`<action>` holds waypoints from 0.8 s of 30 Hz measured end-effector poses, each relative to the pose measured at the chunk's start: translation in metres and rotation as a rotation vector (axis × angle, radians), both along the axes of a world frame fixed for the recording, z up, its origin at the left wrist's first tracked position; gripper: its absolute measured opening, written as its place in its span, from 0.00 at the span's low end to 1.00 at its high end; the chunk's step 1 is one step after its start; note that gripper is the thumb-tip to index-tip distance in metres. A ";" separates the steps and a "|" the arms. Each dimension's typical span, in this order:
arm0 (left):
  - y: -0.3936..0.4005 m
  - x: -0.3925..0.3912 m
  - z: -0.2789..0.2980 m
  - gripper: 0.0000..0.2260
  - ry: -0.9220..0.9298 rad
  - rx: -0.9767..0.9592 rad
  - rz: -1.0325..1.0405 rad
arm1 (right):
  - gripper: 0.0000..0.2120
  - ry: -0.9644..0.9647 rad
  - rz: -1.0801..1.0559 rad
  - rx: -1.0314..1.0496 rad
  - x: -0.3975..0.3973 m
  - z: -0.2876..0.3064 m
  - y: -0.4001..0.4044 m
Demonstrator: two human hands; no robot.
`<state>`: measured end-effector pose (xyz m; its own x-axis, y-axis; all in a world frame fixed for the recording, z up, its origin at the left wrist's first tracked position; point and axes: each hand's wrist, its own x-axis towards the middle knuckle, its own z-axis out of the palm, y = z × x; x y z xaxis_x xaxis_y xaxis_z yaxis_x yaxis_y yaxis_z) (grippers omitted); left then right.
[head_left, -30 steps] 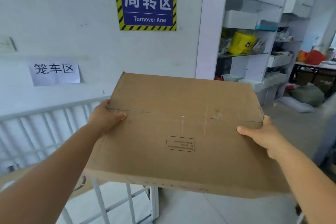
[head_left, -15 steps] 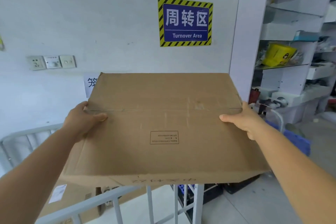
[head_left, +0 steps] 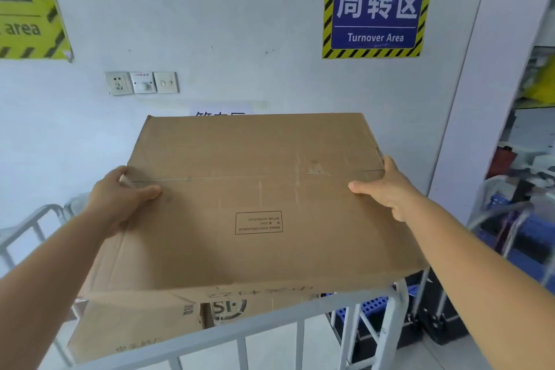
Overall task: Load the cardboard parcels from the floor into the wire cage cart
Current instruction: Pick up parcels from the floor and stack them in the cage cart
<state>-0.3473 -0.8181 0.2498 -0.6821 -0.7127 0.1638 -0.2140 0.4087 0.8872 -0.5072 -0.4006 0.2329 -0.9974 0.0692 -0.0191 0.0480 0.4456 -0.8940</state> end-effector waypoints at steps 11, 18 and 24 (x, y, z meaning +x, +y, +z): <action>-0.047 -0.093 -0.081 0.36 -0.146 0.067 0.170 | 0.54 -0.163 0.182 0.036 -0.162 -0.086 -0.081; -0.056 -0.119 -0.172 0.35 -0.361 0.121 0.233 | 0.52 -0.339 0.258 0.124 -0.211 -0.175 -0.104; -0.062 -0.133 -0.252 0.38 -0.510 0.178 0.214 | 0.56 -0.514 0.263 0.254 -0.224 -0.252 -0.110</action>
<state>-0.4804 -0.8796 -0.0024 -0.4812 -0.8296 -0.2831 -0.6940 0.1632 0.7012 -0.7316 -0.5102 -0.0194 -0.8493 -0.1115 -0.5159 0.3038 0.6960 -0.6505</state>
